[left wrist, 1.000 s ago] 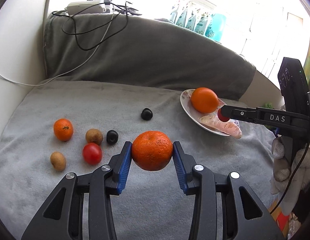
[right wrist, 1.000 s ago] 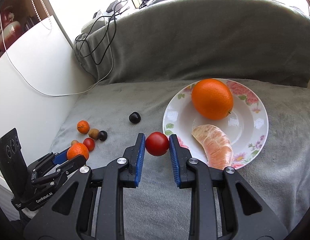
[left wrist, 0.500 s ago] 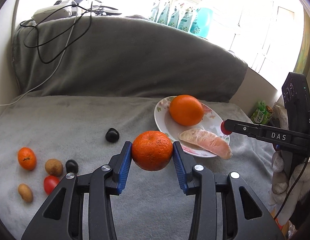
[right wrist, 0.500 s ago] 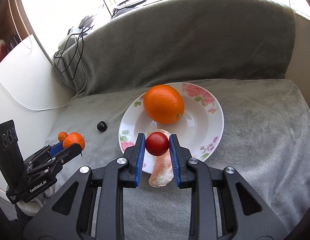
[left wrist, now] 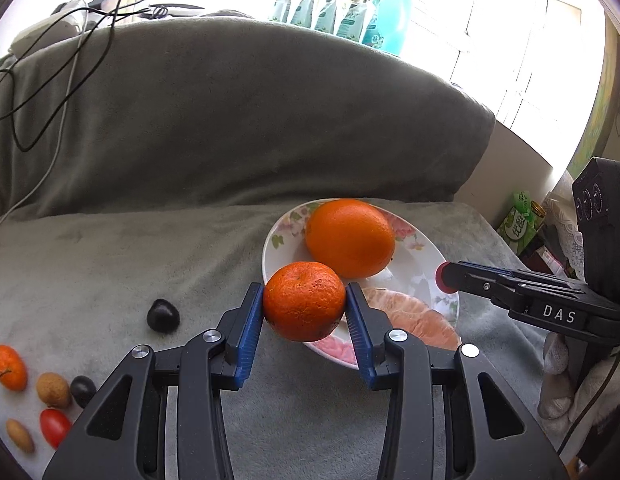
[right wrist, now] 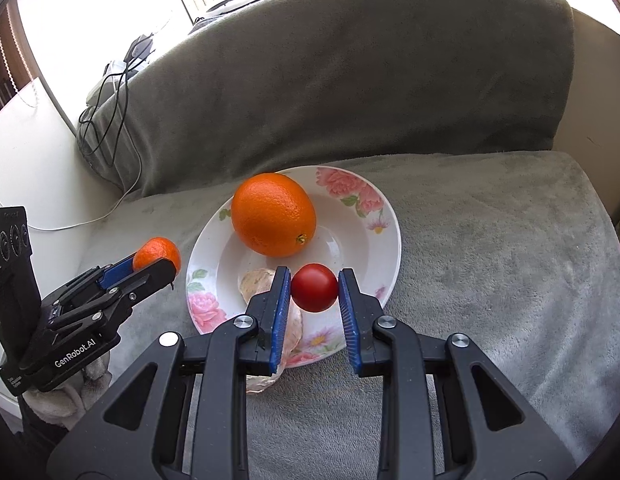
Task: Organize fruits
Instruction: 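Carry the tomato and mandarin in both tools over the plate, then open both tools to release the tomato and mandarin onto the plate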
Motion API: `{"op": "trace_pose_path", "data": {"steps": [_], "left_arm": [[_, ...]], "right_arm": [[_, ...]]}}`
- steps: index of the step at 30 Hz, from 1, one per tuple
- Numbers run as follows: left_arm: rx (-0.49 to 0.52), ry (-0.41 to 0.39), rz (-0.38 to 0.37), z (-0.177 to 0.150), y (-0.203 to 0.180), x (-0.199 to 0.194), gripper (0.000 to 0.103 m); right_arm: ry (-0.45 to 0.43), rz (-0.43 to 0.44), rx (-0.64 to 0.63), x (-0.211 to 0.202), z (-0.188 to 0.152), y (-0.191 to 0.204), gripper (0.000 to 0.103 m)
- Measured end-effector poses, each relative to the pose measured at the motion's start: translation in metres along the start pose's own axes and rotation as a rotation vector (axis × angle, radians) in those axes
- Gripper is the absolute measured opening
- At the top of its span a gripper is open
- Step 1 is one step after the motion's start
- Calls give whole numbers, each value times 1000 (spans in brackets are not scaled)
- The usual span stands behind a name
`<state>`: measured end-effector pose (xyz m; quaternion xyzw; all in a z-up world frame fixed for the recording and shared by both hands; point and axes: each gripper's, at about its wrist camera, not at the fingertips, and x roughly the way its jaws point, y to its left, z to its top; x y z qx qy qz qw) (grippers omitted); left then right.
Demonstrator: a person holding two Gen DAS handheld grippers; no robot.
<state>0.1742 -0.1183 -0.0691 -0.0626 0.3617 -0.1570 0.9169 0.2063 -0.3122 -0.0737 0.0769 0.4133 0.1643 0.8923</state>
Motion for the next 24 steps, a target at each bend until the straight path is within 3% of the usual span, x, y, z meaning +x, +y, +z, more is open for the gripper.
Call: {"op": "trace_pose_path", "data": {"steps": [21,24], "left_arm": [[10,33,5,3,-2,16,40],[17,17,-7,3,-4,13,52]], "right_arm": [[2,-21,-1,10,9,-4,26],[1,-21,3,10,9,-4,31]]}}
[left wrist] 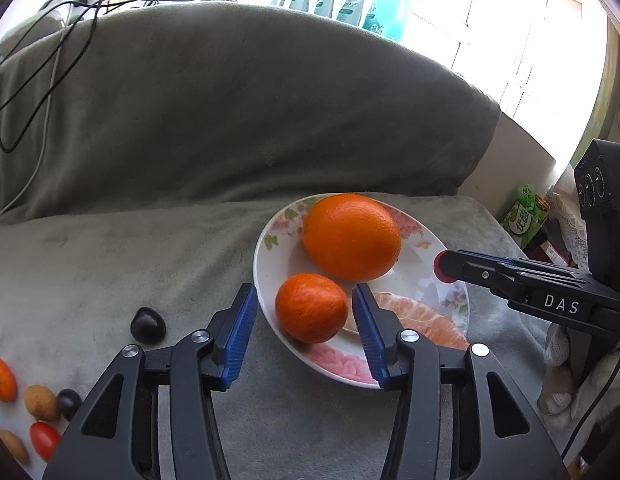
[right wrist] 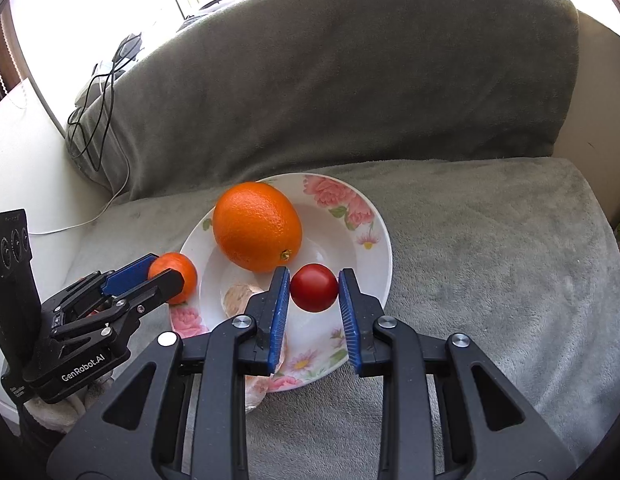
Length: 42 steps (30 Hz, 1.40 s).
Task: Organize fruits
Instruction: 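Open both tools to release the tomato and mandarin onto the plate, then move both tools back toward the remaining fruits on the towel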
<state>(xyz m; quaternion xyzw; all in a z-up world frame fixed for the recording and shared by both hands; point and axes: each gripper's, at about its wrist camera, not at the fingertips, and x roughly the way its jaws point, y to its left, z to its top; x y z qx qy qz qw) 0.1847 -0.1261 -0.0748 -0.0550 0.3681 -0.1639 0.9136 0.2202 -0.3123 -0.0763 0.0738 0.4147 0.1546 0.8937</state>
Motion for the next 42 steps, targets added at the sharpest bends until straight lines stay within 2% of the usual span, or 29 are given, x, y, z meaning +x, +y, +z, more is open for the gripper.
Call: {"op": "trace_pose_path", "data": {"steps": [1,3,5,7,9,12,14,19,42], "left_arm": [[3,-4,-3,0,-1,-1,54],[10,-11,2,1,-3,-3,59],[19,-12,8,1,-5,-3,60],[25,-10,14,1,-6,-2,60],[27,-8,13,1,-8,-2,67],[29,-12,15,0,-8,-4,72],[34,-13,21,1,-10,-6,83],[48,-21,56,1,-14,-11,83],[40,-99,81,-5,-7,-63,83]], "right_arm": [[-5,-2,2,-1,0,0,36],[-24,-3,8,-4,0,0,67],[-42,-5,16,-8,1,-1,73],[-47,-6,24,-10,2,-2,74],[-50,-8,36,-12,3,-3,78],[-55,-11,49,-15,3,-4,79],[-58,-13,53,-16,3,-5,79],[-69,-20,54,-22,3,-4,79],[-102,-3,-7,-47,-1,34,80]]}}
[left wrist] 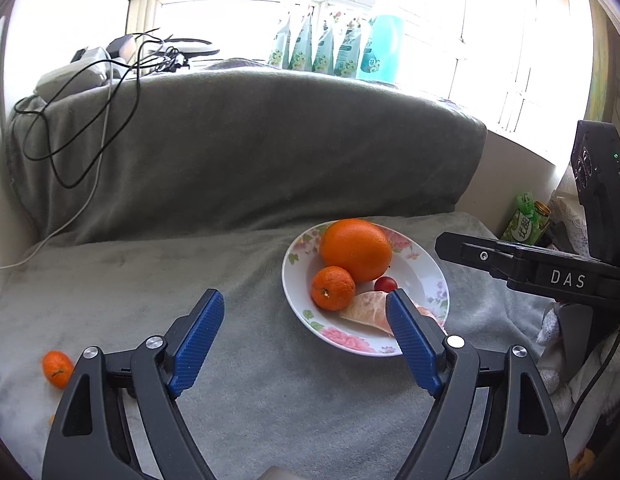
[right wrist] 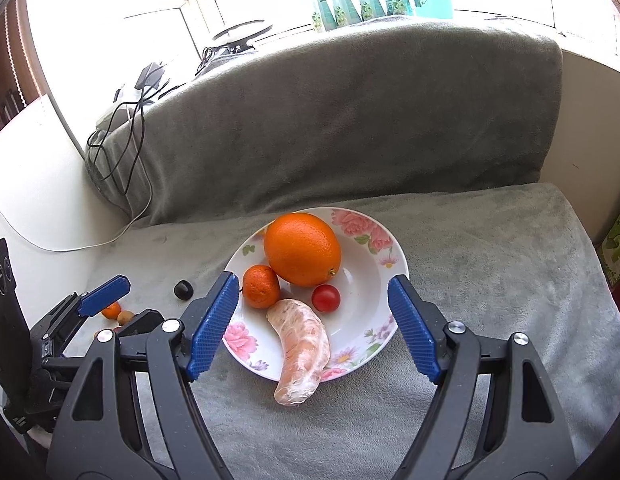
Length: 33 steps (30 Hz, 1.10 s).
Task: Organize fruits
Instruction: 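Move both tools back toward the remaining fruits on the towel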
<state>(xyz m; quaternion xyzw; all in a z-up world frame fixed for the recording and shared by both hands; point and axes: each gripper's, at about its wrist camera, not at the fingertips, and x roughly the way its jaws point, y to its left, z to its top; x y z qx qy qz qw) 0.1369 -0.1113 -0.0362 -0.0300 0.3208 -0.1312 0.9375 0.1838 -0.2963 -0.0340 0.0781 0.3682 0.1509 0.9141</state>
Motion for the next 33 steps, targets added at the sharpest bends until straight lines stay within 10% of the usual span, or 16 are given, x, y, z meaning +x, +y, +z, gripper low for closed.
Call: {"op": "trace_pose_path", "data": {"steps": [33], "left_arm": [[-156,-52,248,-72,131,-103,83]], "right_arm": [[68,152,-254,31,-15,110,79]]}}
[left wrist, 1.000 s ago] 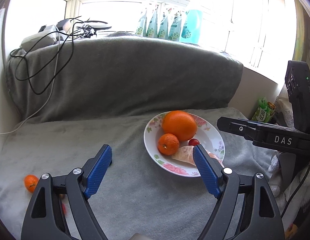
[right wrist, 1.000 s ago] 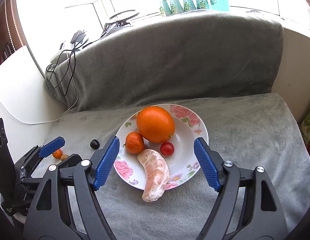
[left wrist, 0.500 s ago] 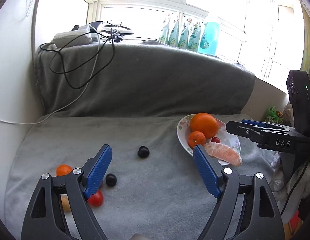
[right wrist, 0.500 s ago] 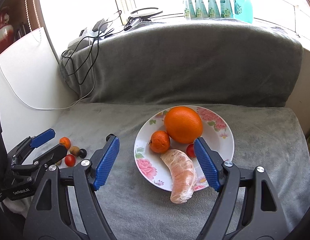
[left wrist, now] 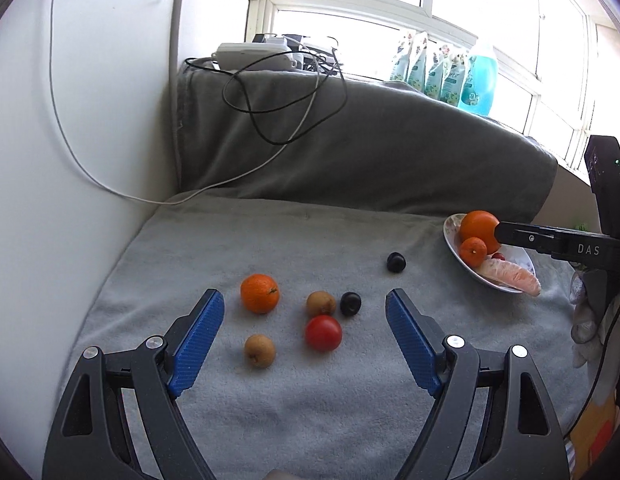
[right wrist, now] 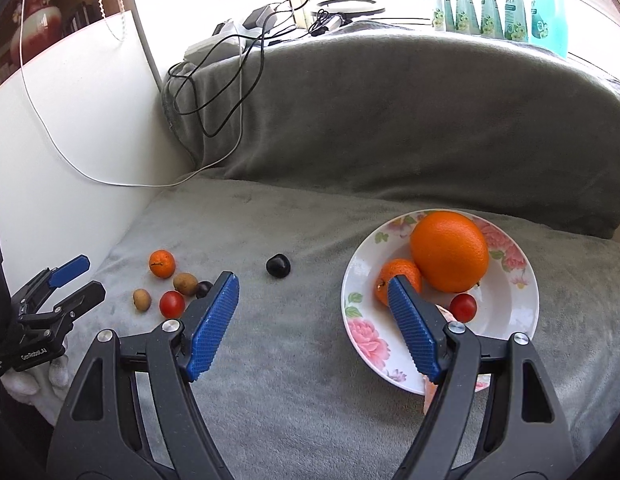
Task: Organize fruits
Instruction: 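Move both tools back toward the remaining fruits on the towel, then close the right tool on the small dark cherry while the left tool closes on the kiwi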
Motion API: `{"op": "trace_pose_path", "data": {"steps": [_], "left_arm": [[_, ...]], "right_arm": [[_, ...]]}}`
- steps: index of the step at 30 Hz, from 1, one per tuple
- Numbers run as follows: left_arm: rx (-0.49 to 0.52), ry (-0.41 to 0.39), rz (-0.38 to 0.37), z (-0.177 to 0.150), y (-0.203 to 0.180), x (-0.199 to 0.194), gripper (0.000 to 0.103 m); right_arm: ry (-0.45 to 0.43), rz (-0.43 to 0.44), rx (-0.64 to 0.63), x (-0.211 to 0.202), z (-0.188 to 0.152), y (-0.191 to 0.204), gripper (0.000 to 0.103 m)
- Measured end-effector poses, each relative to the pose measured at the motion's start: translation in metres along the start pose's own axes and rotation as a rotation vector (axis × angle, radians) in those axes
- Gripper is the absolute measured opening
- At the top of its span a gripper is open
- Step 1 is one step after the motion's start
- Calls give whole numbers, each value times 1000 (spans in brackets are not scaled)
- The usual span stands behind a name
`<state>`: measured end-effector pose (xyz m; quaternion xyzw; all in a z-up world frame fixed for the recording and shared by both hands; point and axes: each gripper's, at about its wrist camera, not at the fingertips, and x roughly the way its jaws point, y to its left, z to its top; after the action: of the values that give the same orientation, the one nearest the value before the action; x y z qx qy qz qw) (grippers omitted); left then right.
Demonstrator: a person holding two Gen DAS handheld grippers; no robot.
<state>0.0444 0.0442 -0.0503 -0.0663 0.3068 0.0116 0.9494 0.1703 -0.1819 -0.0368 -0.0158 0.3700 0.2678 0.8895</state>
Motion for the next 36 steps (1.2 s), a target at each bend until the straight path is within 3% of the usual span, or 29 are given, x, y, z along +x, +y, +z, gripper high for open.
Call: {"op": "trace_pose_path", "data": {"steps": [8,16,30,32,36], "left_arm": [[-43,43,34,-17,27,4,83],[-81,70,6,-23,37,14,79],[-103,131,-46,-31,43,37,60],[-105,140,-50,-32,43,40,54],[-114,153,-56,-33,43,44,52]], "right_arm": [[43,57,-31,26,5,23,79],[103,111,-55,54,3,44,79],[212,162,-116,104,-8,75,45],[218,164,-124,108,-9,78,44],[231,168,-133,116,-11,82,40]]}}
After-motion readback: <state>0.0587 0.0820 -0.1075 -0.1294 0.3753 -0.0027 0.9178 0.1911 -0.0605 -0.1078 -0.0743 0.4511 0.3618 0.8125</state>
